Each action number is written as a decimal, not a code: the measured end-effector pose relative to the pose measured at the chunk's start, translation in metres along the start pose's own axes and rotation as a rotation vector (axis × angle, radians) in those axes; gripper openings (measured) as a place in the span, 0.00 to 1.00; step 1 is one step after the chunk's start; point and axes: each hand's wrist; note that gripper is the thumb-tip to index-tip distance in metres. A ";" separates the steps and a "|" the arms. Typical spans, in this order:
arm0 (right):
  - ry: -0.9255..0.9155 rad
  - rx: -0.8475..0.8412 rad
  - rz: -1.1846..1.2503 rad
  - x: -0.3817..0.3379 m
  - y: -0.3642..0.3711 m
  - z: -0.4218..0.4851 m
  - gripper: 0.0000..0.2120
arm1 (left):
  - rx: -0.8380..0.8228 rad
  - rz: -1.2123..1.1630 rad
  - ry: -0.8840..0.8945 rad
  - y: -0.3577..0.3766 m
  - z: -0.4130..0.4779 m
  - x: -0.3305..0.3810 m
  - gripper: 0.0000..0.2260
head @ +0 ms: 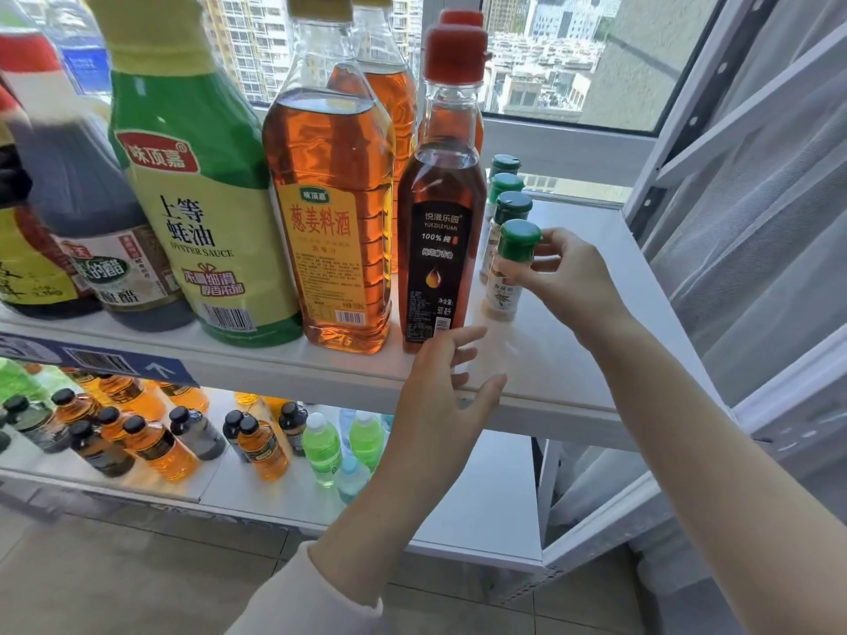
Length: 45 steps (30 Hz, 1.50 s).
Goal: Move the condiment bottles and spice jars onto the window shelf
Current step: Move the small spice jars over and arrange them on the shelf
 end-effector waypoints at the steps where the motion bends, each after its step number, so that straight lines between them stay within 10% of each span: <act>1: 0.003 -0.001 0.005 0.000 0.000 0.000 0.22 | -0.003 0.003 -0.006 0.000 0.000 0.001 0.17; 22: -0.002 0.381 -0.220 -0.008 0.052 -0.217 0.22 | -0.055 0.182 0.158 -0.074 -0.094 -0.039 0.17; 34: 0.458 -0.062 -0.500 0.001 0.188 -0.469 0.26 | -0.541 0.948 0.161 -0.141 -0.257 -0.169 0.21; 45: 0.701 -0.324 -0.546 -0.010 0.239 -0.676 0.31 | -0.903 1.093 0.059 -0.160 -0.445 -0.244 0.22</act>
Point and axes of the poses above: each hand's wrist, its own z-axis towards the middle knuckle, its own y-axis out of the palm, x = y × z, and after that the axes turned 3 degrees about -y, right-handed
